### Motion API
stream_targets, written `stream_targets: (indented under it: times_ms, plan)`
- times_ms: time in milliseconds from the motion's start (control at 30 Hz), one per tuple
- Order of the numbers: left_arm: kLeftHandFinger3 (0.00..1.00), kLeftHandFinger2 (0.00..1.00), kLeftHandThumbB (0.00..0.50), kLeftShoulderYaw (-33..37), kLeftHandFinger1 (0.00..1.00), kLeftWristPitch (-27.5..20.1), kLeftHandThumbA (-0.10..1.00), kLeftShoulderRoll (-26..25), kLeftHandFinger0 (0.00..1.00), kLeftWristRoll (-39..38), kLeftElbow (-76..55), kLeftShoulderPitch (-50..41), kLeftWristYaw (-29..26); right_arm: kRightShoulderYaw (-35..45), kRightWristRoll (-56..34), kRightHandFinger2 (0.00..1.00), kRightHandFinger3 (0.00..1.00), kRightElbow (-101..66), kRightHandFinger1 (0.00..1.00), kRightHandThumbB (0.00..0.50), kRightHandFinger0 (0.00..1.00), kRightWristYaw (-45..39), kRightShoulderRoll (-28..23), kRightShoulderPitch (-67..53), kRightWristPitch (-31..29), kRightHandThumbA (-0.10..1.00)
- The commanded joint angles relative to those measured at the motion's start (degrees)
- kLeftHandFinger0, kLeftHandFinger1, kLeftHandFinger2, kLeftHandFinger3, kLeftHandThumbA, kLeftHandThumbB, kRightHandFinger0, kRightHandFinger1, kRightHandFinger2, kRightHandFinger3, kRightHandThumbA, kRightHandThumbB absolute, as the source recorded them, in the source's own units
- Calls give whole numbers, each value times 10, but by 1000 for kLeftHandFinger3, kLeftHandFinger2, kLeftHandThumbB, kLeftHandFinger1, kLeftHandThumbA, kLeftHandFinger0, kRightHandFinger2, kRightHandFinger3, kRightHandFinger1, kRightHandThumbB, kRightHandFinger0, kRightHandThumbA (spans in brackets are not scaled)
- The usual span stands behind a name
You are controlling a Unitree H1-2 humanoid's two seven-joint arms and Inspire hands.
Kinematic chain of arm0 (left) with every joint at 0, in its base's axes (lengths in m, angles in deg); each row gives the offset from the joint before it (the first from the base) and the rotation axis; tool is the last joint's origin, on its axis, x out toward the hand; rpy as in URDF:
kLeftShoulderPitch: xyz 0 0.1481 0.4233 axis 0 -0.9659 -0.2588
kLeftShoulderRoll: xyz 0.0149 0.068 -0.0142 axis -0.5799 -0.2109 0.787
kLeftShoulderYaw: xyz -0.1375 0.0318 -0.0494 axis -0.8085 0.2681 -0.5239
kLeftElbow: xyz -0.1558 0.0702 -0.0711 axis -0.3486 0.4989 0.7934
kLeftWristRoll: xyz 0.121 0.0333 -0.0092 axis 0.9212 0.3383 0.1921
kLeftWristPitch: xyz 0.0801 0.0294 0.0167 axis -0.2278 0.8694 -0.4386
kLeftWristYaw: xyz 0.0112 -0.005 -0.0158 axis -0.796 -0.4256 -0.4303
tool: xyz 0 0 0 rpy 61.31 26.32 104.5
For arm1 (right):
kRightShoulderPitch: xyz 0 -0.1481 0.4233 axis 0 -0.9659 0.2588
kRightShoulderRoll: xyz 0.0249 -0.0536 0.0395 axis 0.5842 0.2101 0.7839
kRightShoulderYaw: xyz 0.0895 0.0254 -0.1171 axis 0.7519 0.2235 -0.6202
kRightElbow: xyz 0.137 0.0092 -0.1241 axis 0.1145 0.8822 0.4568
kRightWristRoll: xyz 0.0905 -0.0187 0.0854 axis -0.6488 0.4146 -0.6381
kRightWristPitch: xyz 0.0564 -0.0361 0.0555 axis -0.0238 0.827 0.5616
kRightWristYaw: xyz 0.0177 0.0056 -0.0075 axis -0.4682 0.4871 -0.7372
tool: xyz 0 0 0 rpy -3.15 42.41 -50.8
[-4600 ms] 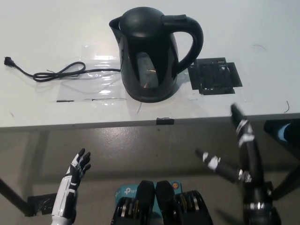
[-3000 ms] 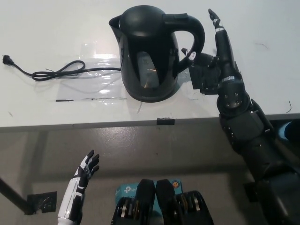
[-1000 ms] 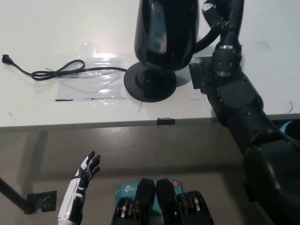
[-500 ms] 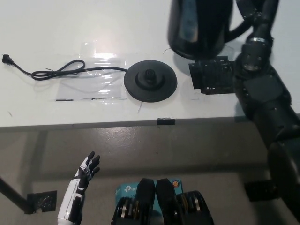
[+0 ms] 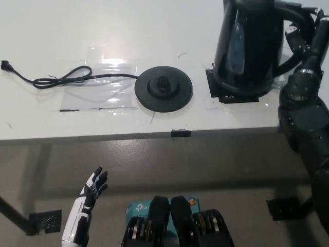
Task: Use the right hand to grab the handle of the kettle from the base and place it on the right side
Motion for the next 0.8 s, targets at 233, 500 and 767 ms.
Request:
stream_targets:
  times_ms: [233,500,767]
  plan:
    - [1000,1000,500,-4,1000,-21,1000,-4,1000,-2,-9,-4,1,-16,-18,1000,1000,-17,943,310,780,-64,16,-8,-53,370]
    - [1000,1000,500,-7,1000,-21,1000,-4,1000,-4,-10,-2,1,-68,1,1000,1000,-29,1000,500,1000,-177,-5,-39,-53,760]
    - [1000,1000,500,-11,1000,-21,1000,-2,1000,-9,-12,-8,1,-50,-42,1000,1000,-106,1000,500,1000,-234,-26,-98,-53,727]
